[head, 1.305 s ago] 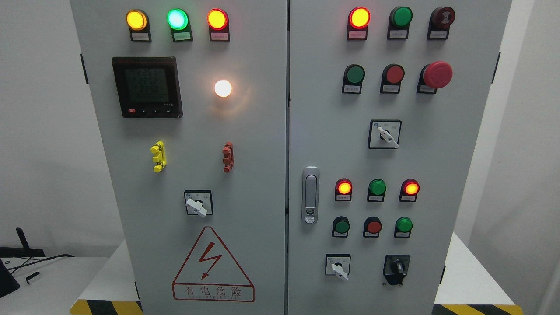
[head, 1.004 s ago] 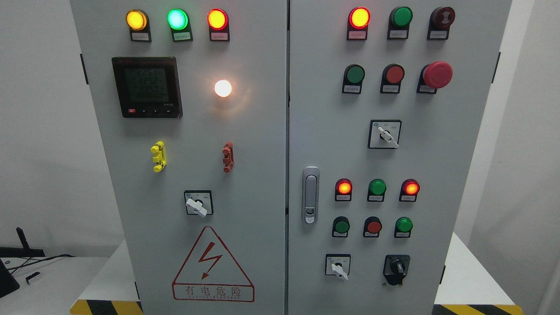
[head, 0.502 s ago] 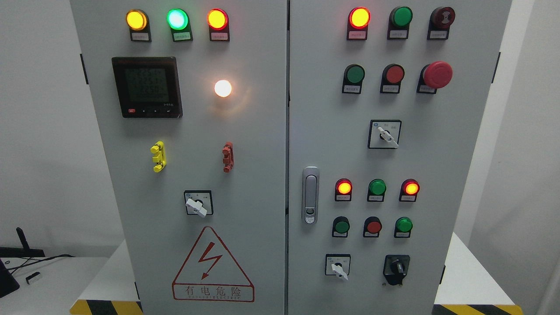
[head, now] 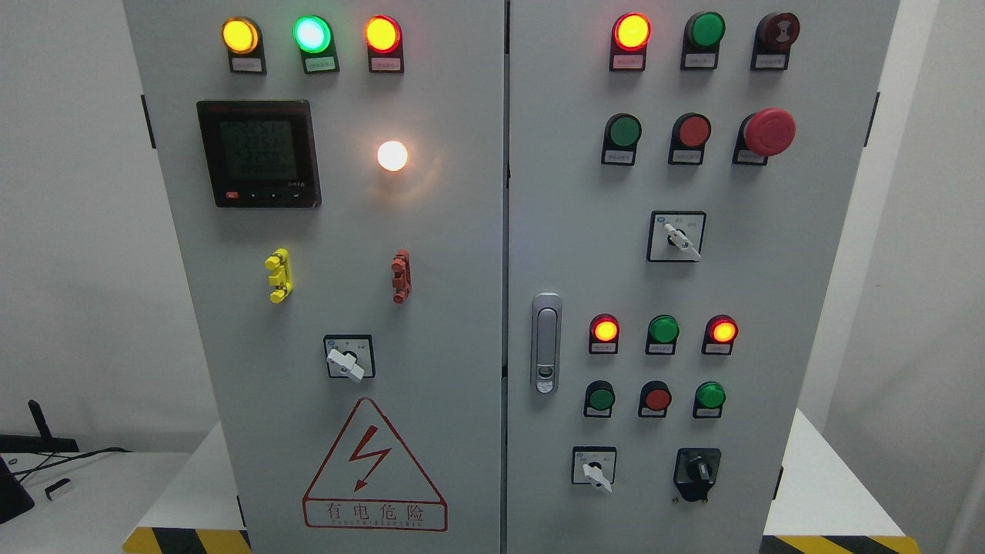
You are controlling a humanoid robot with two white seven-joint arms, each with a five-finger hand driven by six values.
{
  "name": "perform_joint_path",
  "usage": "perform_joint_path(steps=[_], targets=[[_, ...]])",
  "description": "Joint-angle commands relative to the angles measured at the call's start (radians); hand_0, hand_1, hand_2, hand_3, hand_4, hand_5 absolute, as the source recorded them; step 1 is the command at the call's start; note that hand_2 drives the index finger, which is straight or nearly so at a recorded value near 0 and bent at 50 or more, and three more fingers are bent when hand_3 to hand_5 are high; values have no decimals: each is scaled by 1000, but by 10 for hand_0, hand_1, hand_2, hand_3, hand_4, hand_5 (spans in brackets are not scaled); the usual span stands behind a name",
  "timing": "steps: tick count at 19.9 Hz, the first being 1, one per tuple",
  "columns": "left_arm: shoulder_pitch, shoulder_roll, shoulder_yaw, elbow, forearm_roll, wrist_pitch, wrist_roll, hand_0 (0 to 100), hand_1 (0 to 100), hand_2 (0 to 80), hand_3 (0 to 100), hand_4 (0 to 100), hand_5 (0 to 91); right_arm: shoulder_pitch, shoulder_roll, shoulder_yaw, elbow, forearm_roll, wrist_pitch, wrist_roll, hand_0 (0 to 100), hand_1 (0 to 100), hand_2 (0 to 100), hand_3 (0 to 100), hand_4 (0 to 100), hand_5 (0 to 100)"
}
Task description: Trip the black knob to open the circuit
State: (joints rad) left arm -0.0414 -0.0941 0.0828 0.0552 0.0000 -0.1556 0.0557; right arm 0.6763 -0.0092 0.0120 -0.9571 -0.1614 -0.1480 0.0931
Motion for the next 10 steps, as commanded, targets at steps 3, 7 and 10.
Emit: perform_joint_path(steps=[3,7,10], targets=[[0,0,0,0,-31,-1,-1,120,389,0,0,0,0,163,-135,-135,-912,-52,-18,-33,57,205,187,326,278,262],[0,0,0,0,-31,-1,-1,120,389,0,0,0,0,79,-146,-191,-976,-53,-19,-47,55,270,249,397,359,314],[0,0,0,0,-31,-1,-1,120,389,0,0,0,0,-65,-147,-225,-970,-61,22,-55,52,356,314,465,413,356]])
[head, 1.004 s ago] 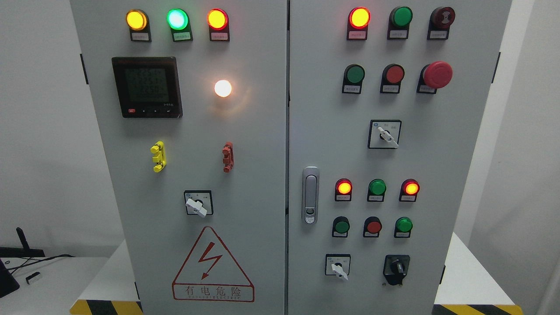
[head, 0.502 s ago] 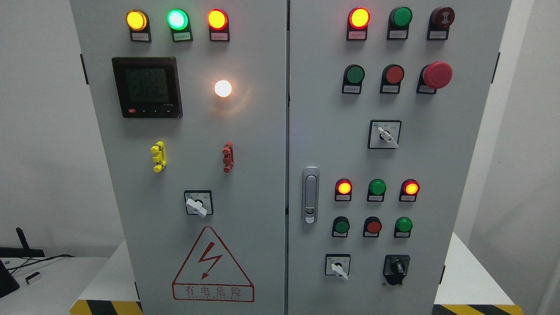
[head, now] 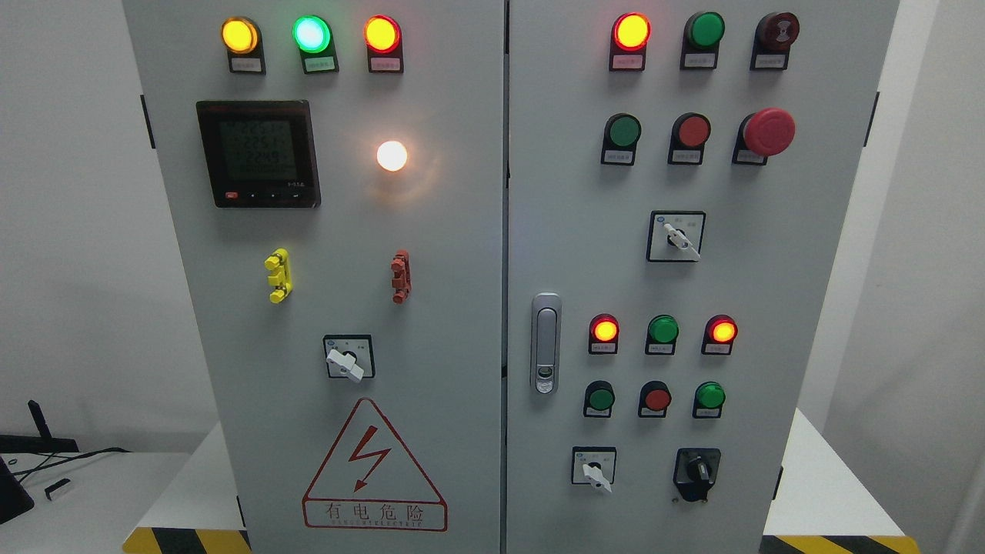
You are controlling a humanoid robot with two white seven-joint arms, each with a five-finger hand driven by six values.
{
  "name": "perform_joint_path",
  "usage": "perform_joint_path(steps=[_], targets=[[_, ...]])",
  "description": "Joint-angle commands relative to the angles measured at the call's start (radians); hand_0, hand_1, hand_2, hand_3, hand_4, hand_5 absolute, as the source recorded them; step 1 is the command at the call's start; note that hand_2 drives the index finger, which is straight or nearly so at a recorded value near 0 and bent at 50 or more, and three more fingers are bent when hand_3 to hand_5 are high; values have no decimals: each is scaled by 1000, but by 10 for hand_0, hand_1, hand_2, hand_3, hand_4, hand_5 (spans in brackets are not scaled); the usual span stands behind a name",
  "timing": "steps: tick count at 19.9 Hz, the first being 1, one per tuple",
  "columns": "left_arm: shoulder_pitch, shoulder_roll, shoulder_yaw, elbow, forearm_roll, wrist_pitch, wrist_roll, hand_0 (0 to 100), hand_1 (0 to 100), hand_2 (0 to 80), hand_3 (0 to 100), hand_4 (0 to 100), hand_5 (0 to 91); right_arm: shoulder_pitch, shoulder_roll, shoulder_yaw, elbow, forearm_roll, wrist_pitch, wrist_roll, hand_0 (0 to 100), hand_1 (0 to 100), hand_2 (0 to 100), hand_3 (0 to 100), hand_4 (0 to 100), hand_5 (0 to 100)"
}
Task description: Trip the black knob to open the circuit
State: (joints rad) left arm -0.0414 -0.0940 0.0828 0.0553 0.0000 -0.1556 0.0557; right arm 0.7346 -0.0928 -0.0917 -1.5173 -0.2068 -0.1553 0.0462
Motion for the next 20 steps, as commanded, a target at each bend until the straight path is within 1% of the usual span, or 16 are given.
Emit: perform_joint_path(steps=[1,3,6,7,10,14,15,16,17,18,20], targets=[[0,0,0,0,-31,-1,-1,120,389,0,0,0,0,-170,-67,-131,-408,-16,66,-8,67,401,346,510,456,391],[0,0,0,0,-31,-1,-1,120,389,0,0,0,0,-269,-65,-137,-397,-29,149,-6,88,426,376,548,480,409],[0,-1,0,0,-31,-1,-1,120,389,0,0,0,0,-395,-67,-137,-367,-49,235,-6,113,484,417,587,499,423],[0,-1,0,0,-31,-1,-1,120,389,0,0,0,0,-438,-67,-137,-357,-49,259,-6,124,514,449,613,509,429],[0,0,0,0,-31,-1,-1,120,389,0,0,0,0,-546,-80,-138,-337,-51,310,-6,149,561,494,646,522,439],[0,-1,0,0,-31,-1,-1,120,389,0,0,0,0,-681,-77,-163,-308,-49,375,-6,189,580,521,669,539,450],[0,0,0,0,-31,-1,-1,120,389,0,0,0,0,-708,-76,-175,-301,-49,385,-6,199,581,528,691,589,475],[0,0,0,0,-31,-1,-1,120,389,0,0,0,0,-736,-77,-178,-287,-49,396,-6,207,582,534,717,622,522],[0,0,0,0,-31,-1,-1,120,389,0,0,0,0,-756,-80,-178,-276,-49,404,-6,209,582,536,723,630,535],[0,0,0,0,-31,-1,-1,120,389,0,0,0,0,-771,-81,-178,-268,-49,407,-6,215,584,540,752,670,607],[0,0,0,0,-31,-1,-1,120,389,0,0,0,0,-791,-81,-169,-248,-49,407,-6,223,585,548,786,698,655]])
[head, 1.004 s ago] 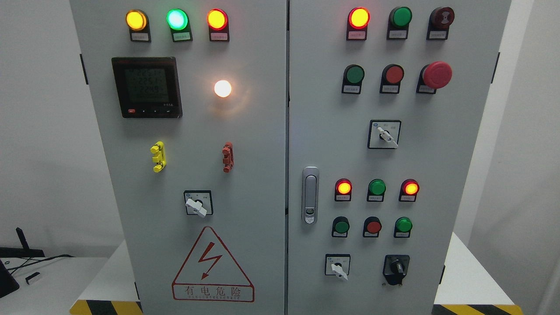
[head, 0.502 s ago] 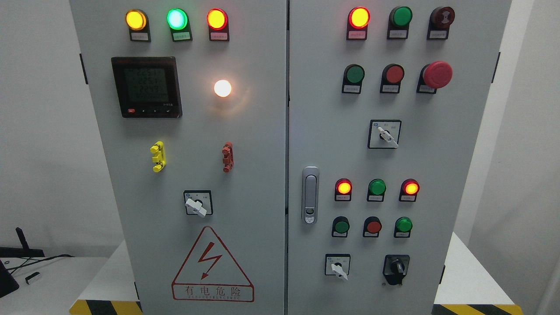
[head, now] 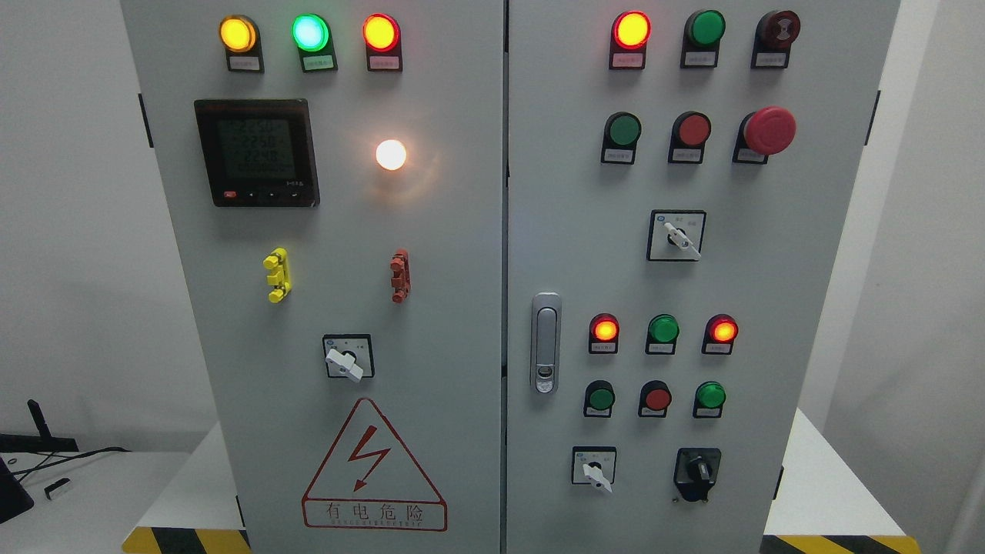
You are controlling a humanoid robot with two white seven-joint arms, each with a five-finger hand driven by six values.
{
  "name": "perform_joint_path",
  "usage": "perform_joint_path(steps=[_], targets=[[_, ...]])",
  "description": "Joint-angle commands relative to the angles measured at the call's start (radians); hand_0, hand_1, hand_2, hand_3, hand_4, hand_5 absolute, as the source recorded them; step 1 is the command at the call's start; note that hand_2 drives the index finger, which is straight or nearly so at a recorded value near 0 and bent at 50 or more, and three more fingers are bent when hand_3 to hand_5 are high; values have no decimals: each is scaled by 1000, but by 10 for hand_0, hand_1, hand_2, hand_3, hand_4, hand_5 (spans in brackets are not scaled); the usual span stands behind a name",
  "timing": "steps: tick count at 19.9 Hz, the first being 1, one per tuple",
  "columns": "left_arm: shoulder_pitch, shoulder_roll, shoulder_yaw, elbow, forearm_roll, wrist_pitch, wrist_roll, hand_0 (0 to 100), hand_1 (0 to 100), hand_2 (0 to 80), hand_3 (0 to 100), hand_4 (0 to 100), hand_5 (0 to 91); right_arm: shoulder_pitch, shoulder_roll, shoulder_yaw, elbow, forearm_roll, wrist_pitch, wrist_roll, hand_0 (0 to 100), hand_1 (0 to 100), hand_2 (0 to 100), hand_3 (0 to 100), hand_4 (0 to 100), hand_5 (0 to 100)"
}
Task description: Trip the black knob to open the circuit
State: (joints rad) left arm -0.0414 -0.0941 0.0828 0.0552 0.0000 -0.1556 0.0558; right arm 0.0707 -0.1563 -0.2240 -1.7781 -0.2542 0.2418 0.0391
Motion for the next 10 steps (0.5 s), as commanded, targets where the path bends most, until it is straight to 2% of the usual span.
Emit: perform_joint_path(steps=[1,7,10], targets=[[0,0,0,0,-31,-1,-1,120,389,0,0,0,0,-134,-16,-34,19,-2,10,1,228,587,550,821,721,685],[0,0,0,0,-31,-1,-1,120,389,0,0,0,0,-141,-16,-31,22,-2,28,1,245,596,559,1000,910,867],[0,0,0,0,-31,-1,-1,120,389,0,0,0,0,-141,-16,-28,26,-2,33,1,251,600,560,1000,973,893]])
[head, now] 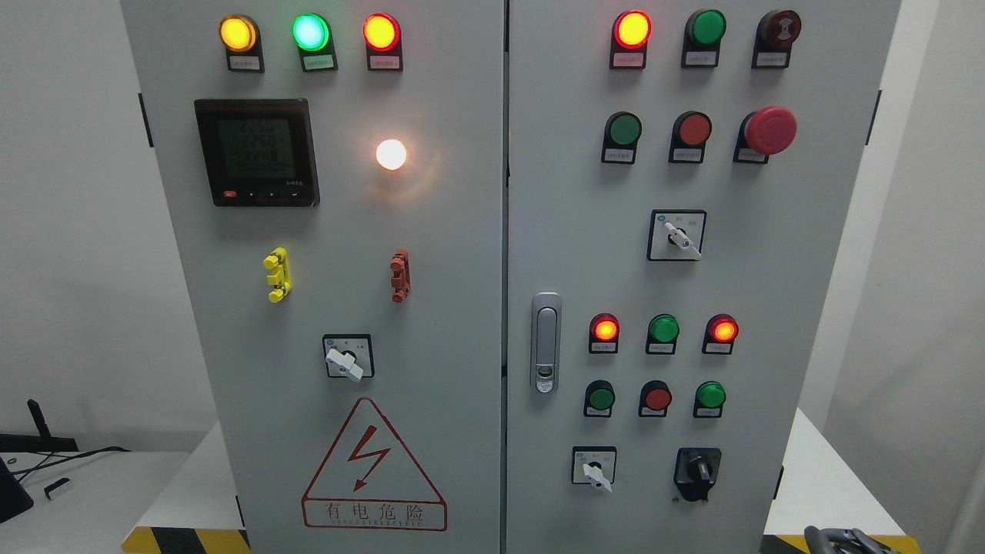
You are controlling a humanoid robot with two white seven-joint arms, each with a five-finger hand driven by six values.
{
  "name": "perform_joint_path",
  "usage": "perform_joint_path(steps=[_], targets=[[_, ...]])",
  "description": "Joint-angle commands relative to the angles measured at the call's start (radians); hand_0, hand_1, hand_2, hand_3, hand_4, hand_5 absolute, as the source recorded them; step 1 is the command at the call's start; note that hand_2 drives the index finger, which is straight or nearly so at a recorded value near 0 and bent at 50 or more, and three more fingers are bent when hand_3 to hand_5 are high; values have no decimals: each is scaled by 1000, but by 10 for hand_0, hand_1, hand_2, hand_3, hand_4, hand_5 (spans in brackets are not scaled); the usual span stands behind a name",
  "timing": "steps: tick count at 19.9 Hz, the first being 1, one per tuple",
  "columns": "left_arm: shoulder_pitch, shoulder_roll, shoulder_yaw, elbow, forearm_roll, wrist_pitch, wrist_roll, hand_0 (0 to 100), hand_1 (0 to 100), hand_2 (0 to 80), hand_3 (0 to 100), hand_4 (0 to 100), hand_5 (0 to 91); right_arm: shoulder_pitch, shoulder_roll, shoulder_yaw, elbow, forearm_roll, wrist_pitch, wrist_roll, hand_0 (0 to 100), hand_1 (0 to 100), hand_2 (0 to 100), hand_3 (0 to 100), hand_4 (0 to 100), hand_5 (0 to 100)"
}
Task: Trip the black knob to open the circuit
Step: 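Raise the right hand up toward the black rotary knob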
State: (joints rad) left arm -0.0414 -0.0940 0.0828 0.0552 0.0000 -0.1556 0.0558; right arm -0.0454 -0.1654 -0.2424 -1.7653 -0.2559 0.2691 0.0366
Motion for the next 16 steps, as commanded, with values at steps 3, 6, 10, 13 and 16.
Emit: perform_joint_path(steps=[3,6,10,13,16], targets=[[0,0,0,0,-31,-1,-1,120,389,0,0,0,0,-27,-6,12,18,0,15,3,256,609,560,1000,1000,905],[0,0,0,0,-31,-1,-1,120,389,0,0,0,0,-40,-6,34,30,0,32,2,262,613,560,1000,1000,913],[0,0,0,0,-31,-1,-1,120,389,0,0,0,0,-63,3,58,70,3,32,-10,270,632,555,1000,1000,915],[0,-1,0,0,-31,-1,-1,120,389,0,0,0,0,-97,4,71,111,6,32,-14,277,641,545,1000,1000,914],[0,0,0,0,-31,-1,-1,120,389,0,0,0,0,-123,6,81,150,9,32,-15,281,652,538,1000,1000,912]])
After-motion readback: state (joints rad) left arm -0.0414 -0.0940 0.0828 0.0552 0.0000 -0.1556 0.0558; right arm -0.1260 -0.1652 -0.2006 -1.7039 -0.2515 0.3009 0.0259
